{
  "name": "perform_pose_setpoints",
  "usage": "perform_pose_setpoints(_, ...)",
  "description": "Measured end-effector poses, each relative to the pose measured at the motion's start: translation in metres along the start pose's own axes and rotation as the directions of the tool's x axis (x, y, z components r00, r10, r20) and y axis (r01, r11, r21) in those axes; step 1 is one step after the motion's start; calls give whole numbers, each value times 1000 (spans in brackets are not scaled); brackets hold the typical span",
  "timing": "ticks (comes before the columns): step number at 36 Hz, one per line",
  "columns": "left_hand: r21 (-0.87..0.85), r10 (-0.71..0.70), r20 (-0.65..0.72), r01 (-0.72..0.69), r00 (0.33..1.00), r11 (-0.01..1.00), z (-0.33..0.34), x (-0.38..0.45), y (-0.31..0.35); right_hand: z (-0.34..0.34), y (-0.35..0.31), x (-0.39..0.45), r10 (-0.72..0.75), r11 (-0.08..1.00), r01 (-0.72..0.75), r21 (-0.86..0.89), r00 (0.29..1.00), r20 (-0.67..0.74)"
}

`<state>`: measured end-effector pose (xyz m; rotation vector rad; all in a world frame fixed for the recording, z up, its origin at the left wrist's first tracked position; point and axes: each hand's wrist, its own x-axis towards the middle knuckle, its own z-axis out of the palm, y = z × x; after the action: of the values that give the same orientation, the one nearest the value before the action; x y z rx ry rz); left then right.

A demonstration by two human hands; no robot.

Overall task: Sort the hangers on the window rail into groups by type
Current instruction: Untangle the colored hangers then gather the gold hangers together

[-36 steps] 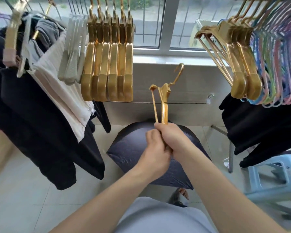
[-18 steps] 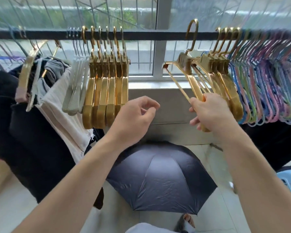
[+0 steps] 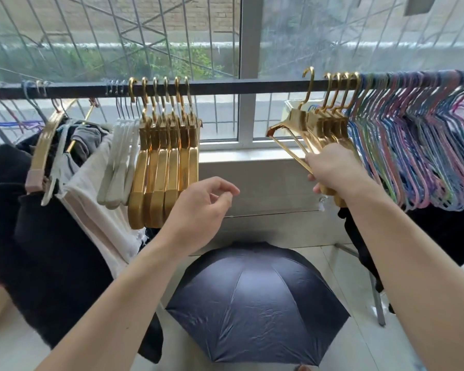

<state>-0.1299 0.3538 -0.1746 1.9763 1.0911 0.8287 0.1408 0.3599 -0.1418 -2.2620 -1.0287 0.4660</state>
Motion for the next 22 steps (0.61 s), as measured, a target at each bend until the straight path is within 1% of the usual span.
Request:
perform_pose_setpoints(9, -37, -28, -66, 25, 997, 999, 7, -1, -6, 1, 8, -9, -85, 977, 84, -194, 996, 2)
perform_pose_setpoints(15, -47, -37, -60, 35, 998, 998, 10, -3, -8, 1, 4, -8, -85, 958, 80, -277, 996, -6)
perform_pose_setpoints(19, -41, -41, -61, 39, 997, 998, 8, -4, -9, 1, 3, -4, -173, 884, 137, -447, 984, -42)
perform_pose_setpoints(22, -37, -49, -58, 47, 997, 998, 6, -7, -11, -3, 6, 1, -219, 841, 149, -521, 973, -75)
